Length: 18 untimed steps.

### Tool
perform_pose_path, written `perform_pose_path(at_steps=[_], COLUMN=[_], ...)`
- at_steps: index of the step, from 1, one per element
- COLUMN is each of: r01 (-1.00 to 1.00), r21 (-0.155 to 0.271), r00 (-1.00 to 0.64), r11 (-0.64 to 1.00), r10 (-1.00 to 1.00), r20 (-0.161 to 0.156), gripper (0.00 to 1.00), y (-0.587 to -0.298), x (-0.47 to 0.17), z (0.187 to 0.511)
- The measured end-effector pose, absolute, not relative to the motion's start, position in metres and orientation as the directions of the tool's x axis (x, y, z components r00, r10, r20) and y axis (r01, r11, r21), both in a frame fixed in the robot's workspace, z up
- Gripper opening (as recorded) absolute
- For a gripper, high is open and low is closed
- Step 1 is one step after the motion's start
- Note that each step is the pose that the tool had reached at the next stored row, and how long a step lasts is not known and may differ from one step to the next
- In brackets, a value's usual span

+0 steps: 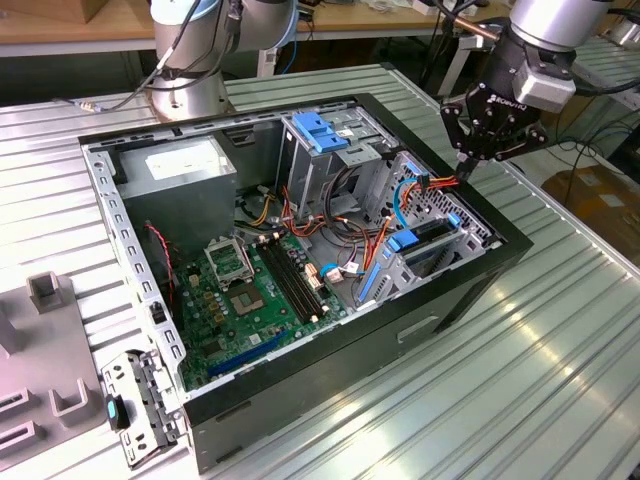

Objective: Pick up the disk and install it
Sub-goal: 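Insert the first disk wire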

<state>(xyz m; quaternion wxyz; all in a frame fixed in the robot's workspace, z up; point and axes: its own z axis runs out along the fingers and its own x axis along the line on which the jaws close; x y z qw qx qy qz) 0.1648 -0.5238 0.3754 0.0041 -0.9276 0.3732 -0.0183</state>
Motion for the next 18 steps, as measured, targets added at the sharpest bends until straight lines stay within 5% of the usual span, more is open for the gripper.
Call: perform_pose_path(at_steps=[7, 18], r01=[-0.604, -0.47], r21=[-0.022, -0.026], r00=[0.796, 0.882], r11=[-0.797, -0.882], r10=[-0.604, -0.47], r20=[0.031, 0.039], gripper=[0.25, 0.32], y=[-0.5238, -0.5252], x=[0.1655, 0.1653], z=[0.3744, 0.3686])
